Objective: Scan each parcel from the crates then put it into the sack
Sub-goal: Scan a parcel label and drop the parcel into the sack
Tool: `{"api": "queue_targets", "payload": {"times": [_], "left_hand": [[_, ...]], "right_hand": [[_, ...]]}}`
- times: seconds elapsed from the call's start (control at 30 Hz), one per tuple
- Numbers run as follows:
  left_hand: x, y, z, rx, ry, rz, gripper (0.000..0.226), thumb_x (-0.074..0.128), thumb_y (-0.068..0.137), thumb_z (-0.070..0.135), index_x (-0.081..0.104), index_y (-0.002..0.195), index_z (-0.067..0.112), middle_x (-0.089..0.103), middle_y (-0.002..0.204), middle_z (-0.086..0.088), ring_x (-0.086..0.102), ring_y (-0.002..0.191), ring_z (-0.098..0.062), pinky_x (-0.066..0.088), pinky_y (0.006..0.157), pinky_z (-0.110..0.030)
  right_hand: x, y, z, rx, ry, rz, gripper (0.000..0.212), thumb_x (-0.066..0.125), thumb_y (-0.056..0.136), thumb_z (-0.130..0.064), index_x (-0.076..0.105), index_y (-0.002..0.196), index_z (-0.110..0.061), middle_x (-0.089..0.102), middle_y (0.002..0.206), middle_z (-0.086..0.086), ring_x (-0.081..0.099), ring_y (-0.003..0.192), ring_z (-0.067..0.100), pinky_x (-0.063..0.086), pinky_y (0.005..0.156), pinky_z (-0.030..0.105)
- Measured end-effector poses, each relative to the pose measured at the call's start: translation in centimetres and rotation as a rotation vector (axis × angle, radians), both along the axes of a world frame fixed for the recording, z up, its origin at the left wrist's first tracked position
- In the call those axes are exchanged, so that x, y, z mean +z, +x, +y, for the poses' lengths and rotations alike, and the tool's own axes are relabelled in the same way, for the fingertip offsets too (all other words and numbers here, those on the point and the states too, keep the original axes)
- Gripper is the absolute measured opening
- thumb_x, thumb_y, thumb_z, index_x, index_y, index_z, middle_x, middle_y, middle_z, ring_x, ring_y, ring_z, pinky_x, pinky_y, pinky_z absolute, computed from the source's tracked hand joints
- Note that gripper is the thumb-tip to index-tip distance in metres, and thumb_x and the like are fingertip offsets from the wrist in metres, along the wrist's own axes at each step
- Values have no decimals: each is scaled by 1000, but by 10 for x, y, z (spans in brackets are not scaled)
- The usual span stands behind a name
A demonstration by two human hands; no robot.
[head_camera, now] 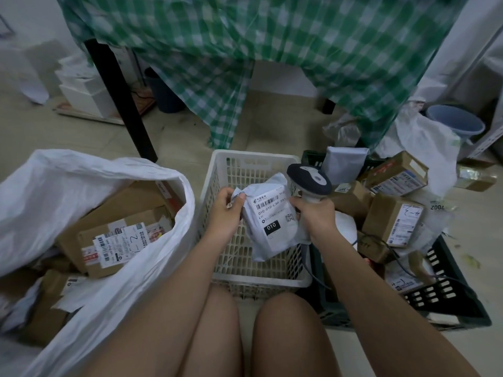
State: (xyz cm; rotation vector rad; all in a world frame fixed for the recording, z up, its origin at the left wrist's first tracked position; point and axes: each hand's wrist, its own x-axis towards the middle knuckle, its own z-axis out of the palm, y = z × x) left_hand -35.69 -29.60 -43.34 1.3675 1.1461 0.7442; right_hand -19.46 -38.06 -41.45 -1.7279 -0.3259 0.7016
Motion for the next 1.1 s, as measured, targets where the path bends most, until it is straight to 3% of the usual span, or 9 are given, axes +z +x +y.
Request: {"api": "queue_targets", "payload": {"times": [0.13, 0.27, 0.37, 0.47, 0.7, 0.9, 1.1], "left_hand": [[-4, 5, 4, 45, -23, 42, 12, 50, 98, 34, 52, 90, 25, 67, 101, -4, 66, 94, -23, 55, 86, -50], [-8, 6, 6, 108, -144, -6, 11, 47, 100, 27, 51, 103, 17, 64, 110, -10, 65, 97, -25, 58, 75, -38], [-10, 5, 7, 153, -195, -10, 16, 48, 100, 25, 50, 111, 13, 63, 109, -10, 64, 96, -24, 57, 68, -31], [-12, 5, 6, 170, -204, 7, 13, 49, 100, 26, 50, 106, 14, 64, 106, -10, 64, 91, -21, 56, 62, -30], [-12, 6, 3, 169, -219, 28, 11, 50, 99, 26, 50, 102, 15, 63, 109, -12, 64, 94, -24, 55, 60, -30], [-10, 9, 0, 158, -213, 37, 14, 49, 100, 24, 50, 108, 13, 61, 113, -13, 63, 100, -27, 58, 67, -34], [-8, 10, -2, 146, -221, 21, 19, 48, 100, 23, 49, 114, 10, 61, 116, -13, 62, 103, -26, 58, 67, -33]], "right_hand": [[3, 3, -15, -12, 58, -50, 28, 73, 81, -20, 66, 103, -6, 69, 86, 9, 63, 76, 21, 51, 73, 33], [9, 0, -45, 183, -8, -196, 13, 73, 83, -19, 62, 80, -13, 63, 61, -2, 55, 58, 10, 44, 54, 22], [6, -8, -60, 287, -92, -264, 17, 73, 82, -22, 63, 74, -11, 65, 65, 5, 58, 64, 14, 46, 60, 27], [1, -15, -71, 318, -126, -268, 22, 73, 80, -20, 62, 71, -3, 63, 63, 14, 57, 62, 20, 49, 62, 37], [0, -23, -83, 346, -150, -327, 28, 74, 78, -17, 54, 58, -14, 55, 51, 1, 49, 52, 15, 43, 55, 30], [4, -21, -88, 353, -169, -339, 24, 71, 79, -15, 57, 70, 3, 62, 63, 20, 53, 56, 20, 46, 57, 34], [5, -20, -90, 323, -171, -319, 27, 71, 79, -16, 56, 71, 4, 58, 61, 18, 46, 55, 16, 42, 56, 31]]}}
